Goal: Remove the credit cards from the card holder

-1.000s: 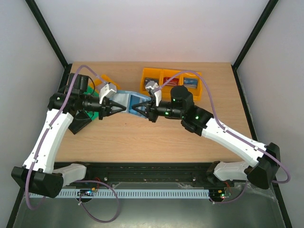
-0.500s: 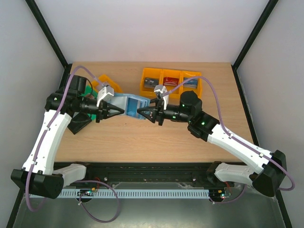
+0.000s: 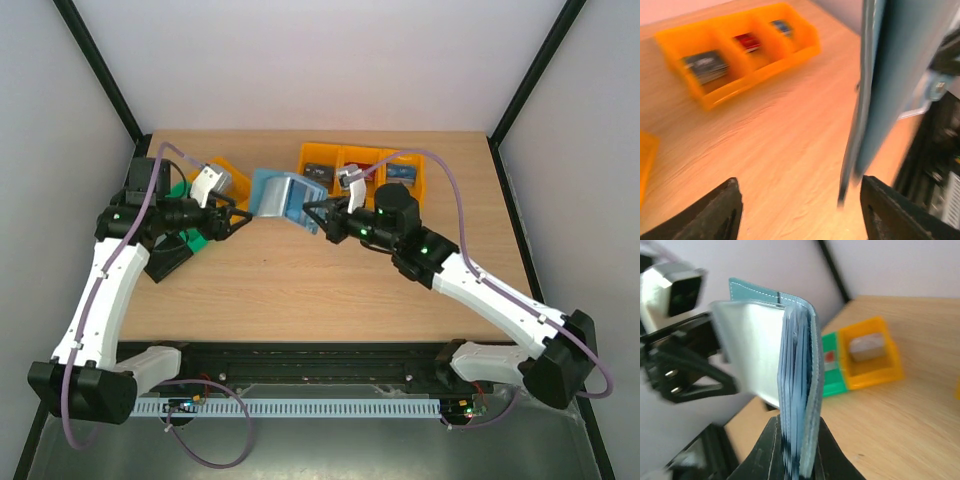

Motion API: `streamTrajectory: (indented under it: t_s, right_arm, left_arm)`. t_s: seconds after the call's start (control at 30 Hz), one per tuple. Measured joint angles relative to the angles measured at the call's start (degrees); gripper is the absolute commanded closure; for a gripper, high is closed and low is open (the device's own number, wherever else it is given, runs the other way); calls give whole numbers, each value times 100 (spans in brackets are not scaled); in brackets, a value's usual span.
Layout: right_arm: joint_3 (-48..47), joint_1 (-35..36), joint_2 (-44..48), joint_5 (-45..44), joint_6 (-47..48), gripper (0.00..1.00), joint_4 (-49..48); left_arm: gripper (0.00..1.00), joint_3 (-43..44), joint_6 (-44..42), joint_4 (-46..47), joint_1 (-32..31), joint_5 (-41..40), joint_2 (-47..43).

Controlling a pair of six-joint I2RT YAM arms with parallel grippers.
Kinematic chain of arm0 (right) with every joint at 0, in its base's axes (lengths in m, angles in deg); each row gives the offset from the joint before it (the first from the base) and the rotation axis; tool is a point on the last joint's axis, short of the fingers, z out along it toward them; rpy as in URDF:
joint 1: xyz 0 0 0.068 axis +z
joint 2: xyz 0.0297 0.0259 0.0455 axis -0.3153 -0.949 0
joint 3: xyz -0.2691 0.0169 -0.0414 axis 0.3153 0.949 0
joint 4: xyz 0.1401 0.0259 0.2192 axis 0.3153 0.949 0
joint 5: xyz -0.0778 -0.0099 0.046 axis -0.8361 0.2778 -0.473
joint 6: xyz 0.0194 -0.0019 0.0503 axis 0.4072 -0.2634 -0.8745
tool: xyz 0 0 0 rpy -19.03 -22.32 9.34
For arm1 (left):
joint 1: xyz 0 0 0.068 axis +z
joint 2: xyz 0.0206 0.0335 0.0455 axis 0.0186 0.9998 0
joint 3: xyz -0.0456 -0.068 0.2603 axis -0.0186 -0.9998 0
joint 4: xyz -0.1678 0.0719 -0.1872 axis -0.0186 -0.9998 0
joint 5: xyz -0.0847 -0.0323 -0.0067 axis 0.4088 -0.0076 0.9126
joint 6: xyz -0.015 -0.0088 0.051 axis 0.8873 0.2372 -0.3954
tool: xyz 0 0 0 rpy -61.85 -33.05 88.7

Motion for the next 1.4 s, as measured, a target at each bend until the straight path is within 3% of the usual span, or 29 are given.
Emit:
streamTrajectory:
  t_s: [0.1, 0.2, 0.3, 0.43, 0.6, 0.9, 1.2, 1.4]
  right_arm:
    - [-334, -63, -289, -973, -321, 98, 627]
    - [-737, -72, -636, -2055, -570, 98, 1346]
    - [-1051, 22, -892, -3158, -669, 98, 2006]
    - [-1646, 426, -1379, -4166, -645, 98, 2715]
    - [-1790, 654, -1606, -3589, -306, 98, 2634]
    - [-1523, 654, -1327, -2028, 103, 98, 1954]
    - [-1530, 654, -1429, -2061, 96, 98, 1906]
    - [-1539, 654, -1469, -1980, 35, 98, 1882]
  left_arm:
    - [28, -214, 535, 420, 74, -905, 15]
    - [32, -229, 892, 697, 107, -1561, 24]
    - [39, -203, 1001, 780, 109, -1641, 24]
    - [44, -120, 841, 680, -260, -1174, 48]
    - [52, -26, 629, 527, -916, -319, 223]
    - [47, -4, 1038, 861, -1086, 96, 551]
    - [45, 765, 1027, 667, -1484, 463, 678]
    - [45, 684, 1488, 968, -1668, 525, 737]
